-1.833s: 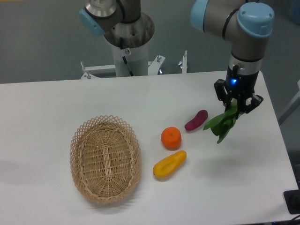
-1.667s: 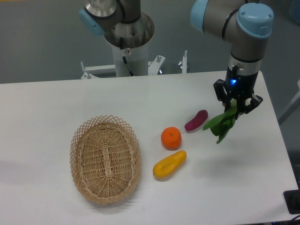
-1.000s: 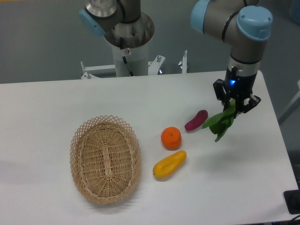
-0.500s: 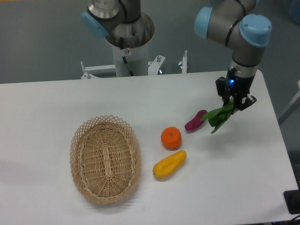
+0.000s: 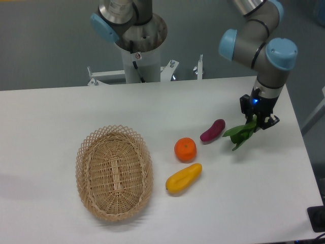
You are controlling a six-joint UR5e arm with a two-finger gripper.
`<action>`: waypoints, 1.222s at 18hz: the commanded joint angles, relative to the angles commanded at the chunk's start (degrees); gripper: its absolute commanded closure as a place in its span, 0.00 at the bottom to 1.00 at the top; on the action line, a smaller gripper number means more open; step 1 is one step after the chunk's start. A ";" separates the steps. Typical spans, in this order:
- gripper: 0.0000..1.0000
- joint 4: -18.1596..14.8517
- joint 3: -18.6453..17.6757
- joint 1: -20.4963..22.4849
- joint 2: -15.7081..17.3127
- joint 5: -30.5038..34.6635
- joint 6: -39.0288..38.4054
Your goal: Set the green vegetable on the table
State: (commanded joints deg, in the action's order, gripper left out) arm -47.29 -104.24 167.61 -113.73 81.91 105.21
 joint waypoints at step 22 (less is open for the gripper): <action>0.00 -13.42 12.73 -0.79 11.68 0.70 -5.81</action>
State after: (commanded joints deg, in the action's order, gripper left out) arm -60.70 -91.51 166.82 -102.05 82.61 99.40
